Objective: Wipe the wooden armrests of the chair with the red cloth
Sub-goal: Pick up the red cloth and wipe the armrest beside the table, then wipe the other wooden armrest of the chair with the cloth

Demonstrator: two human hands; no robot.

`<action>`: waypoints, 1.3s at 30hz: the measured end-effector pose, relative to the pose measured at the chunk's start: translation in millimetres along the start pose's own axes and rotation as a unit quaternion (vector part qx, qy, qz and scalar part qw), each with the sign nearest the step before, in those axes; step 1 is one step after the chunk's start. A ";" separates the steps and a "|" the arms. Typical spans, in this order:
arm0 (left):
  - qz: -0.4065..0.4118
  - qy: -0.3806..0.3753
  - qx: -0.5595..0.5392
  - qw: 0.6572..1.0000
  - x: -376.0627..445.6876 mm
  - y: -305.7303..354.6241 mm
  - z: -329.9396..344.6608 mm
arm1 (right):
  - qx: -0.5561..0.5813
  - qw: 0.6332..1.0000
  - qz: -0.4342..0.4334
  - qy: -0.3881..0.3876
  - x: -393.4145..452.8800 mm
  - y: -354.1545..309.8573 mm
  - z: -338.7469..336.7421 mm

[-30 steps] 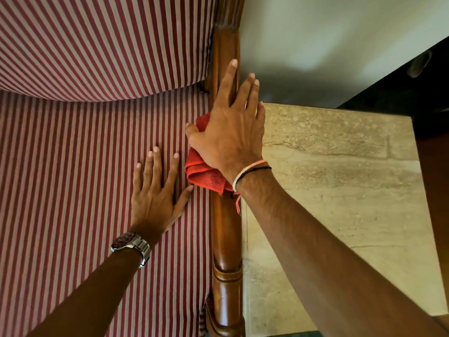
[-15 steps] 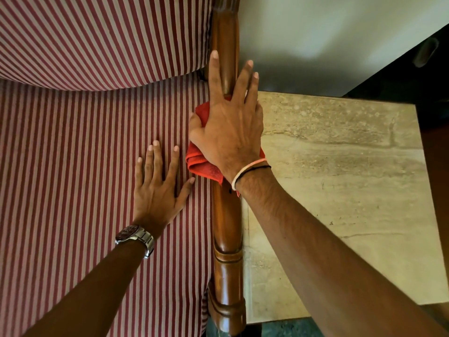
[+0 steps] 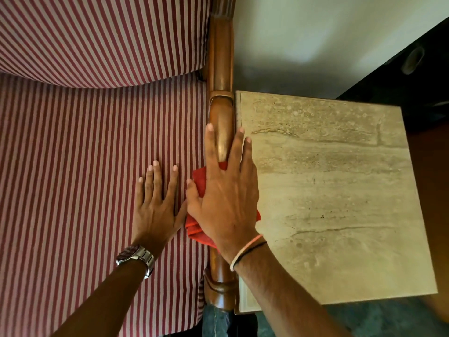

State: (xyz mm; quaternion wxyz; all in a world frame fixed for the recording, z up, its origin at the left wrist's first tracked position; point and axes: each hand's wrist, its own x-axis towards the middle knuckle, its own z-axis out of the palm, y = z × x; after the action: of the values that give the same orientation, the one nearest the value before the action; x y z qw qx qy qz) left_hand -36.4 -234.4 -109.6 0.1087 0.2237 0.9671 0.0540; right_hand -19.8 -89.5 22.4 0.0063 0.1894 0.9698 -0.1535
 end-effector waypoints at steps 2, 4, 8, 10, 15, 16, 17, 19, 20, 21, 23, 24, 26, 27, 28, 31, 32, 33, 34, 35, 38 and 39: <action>-0.007 -0.021 0.003 1.000 -5.3 3.4 -7.8 | -0.003 1.000 0.004 -0.001 -7.0 0.4 0.3; -0.029 -0.025 -0.019 0.999 -3.0 6.5 -20.2 | 0.001 1.000 0.009 0.002 -8.1 -0.1 -1.5; -0.062 0.045 -0.229 0.970 13.4 11.6 -51.4 | 0.062 0.998 0.030 -0.010 -5.7 1.1 -7.7; -0.083 -0.007 -0.461 0.883 21.6 13.6 -72.6 | 0.171 0.981 0.087 -0.013 -6.3 7.0 -12.8; -0.130 -0.351 -0.657 0.654 21.8 10.0 -114.5 | 0.411 0.861 0.297 -0.046 -19.0 31.3 -39.9; -0.117 -0.373 -0.651 0.651 18.5 8.4 -121.1 | 0.421 0.853 0.306 -0.048 -22.7 33.7 -46.0; -0.110 -0.378 -0.640 0.659 15.4 7.1 -125.6 | 0.417 0.852 0.313 -0.043 -25.9 35.4 -49.6; -0.111 -0.362 -0.622 0.685 13.2 6.7 -135.7 | 0.403 0.858 0.318 -0.027 -28.2 34.3 -57.4; -0.115 -0.356 -0.619 0.691 11.7 8.0 -136.7 | 0.396 0.860 0.321 -0.021 -28.6 33.5 -59.0; -0.116 -0.348 -0.618 0.696 12.2 8.7 -142.3 | 0.387 0.865 0.319 -0.015 -25.5 30.8 -63.8; -0.123 -0.333 -0.621 0.699 11.8 8.7 -151.5 | 0.368 0.876 0.312 -0.009 -19.6 25.4 -69.9; -0.128 -0.326 -0.628 0.695 12.0 7.4 -155.5 | 0.367 0.878 0.307 -0.007 -16.9 22.9 -71.7; -0.144 -0.304 -0.644 0.686 13.7 -1.2 -163.5 | 0.379 0.879 0.289 -0.010 -12.3 15.0 -72.0; -0.149 -0.293 -0.650 0.685 14.6 -7.8 -168.4 | 0.386 0.879 0.279 -0.015 -10.1 8.2 -71.3; -0.152 -0.283 -0.652 0.686 15.4 -14.2 -173.0 | 0.392 0.880 0.268 -0.020 -8.0 0.9 -70.0; -0.175 -0.240 -0.649 0.701 12.1 -38.8 -187.8 | 0.401 0.886 0.230 -0.036 -0.3 -28.5 -63.6; -0.183 -0.227 -0.646 0.705 10.6 -45.9 -191.4 | 0.401 0.887 0.224 -0.038 2.0 -36.8 -61.9; -0.191 -0.213 -0.643 0.710 7.1 -58.6 -196.5 | 0.401 0.890 0.215 -0.044 3.7 -50.5 -58.7; -0.194 -0.203 -0.641 0.714 4.0 -70.3 -200.4 | 0.403 0.890 0.208 -0.051 5.0 -63.3 -56.7; -0.199 -0.195 -0.642 0.715 0.5 -83.2 -204.7 | 0.407 0.889 0.200 -0.059 5.4 -76.5 -54.3; -0.204 -0.178 -0.641 0.718 -10.0 -129.5 -219.3 | 0.426 0.885 0.177 -0.066 3.9 -121.3 -44.8; -0.198 -0.177 -0.640 0.721 -12.4 -142.8 -223.5 | 0.431 0.883 0.172 -0.068 3.6 -134.3 -42.5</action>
State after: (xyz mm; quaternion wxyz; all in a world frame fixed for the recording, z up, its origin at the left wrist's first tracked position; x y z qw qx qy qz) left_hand -138.0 -380.0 87.8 0.4038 -0.0903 0.6880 0.5962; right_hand -70.7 -193.7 102.3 0.0161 0.3267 0.7573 -0.5653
